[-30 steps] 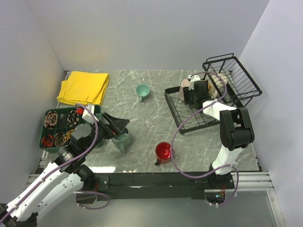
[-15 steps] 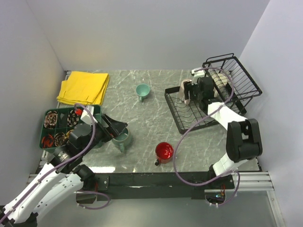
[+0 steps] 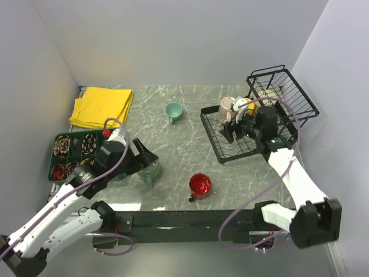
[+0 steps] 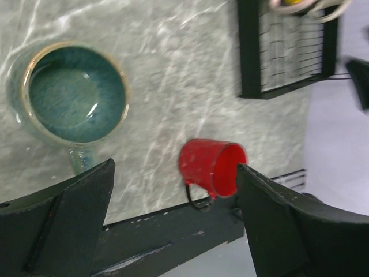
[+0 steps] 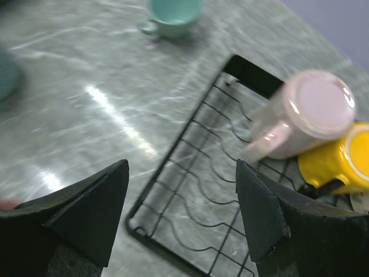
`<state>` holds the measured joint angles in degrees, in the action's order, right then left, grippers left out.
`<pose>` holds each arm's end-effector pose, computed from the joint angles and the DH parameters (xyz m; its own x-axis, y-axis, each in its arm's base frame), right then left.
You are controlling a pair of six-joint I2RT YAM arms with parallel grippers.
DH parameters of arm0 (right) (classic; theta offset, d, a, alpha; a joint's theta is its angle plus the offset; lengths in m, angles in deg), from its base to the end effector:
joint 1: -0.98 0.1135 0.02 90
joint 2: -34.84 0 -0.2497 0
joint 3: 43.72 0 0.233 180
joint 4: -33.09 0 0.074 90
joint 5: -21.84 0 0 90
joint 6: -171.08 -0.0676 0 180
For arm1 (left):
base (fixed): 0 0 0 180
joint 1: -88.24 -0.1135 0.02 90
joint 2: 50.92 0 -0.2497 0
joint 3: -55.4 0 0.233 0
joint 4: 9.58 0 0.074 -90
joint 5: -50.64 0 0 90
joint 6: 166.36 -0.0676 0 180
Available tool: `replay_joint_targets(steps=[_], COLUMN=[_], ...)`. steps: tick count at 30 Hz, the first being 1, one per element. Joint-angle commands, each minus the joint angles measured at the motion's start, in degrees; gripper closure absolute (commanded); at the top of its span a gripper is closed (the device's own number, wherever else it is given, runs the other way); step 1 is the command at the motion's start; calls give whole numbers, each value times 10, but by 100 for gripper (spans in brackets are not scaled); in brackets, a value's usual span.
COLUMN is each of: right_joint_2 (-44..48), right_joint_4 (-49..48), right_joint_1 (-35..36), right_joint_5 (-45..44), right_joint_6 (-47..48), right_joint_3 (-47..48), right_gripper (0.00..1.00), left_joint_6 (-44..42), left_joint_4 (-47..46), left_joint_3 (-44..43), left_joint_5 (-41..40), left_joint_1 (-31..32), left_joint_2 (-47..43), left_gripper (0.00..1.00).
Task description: Load the cups into the dish rack
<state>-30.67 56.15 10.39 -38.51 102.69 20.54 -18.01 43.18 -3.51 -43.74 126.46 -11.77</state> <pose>0.2613 0.0772 0.2810 -0.1615 -0.3512 -0.9223 -0.6952 0.7038 -0.1463 0.1322 -0.0975 0.2729 -0.7068 -0.5238 -0.4755 -0.0670 0.7187 -0.6921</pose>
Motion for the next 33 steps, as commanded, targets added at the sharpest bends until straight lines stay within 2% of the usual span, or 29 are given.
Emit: replay_joint_targets(steps=[1, 7, 14, 25, 27, 33], right_joint_2=[78, 123, 153, 161, 166, 170], right_joint_4=[78, 144, 126, 139, 138, 144], right_joint_1=[1, 1, -11, -57, -61, -69], right_joint_5=[127, 170, 199, 248, 251, 259], right_joint_6=[49, 79, 73, 74, 73, 75], right_joint_3=[-18, -29, -67, -74, -75, -74], right_gripper=[18, 16, 14, 13, 13, 13], left_joint_6=[6, -2, -10, -64, -69, -82], left_joint_4=[28, 51, 54, 77, 77, 65], left_joint_3=[-33, -47, -56, -142, -146, -159], left_joint_5=[14, 17, -13, -99, -111, -122], left_joint_1=[-1, 5, 18, 40, 39, 40], left_joint_2=[43, 94, 143, 330, 361, 418], left_gripper=[11, 16, 19, 23, 28, 31])
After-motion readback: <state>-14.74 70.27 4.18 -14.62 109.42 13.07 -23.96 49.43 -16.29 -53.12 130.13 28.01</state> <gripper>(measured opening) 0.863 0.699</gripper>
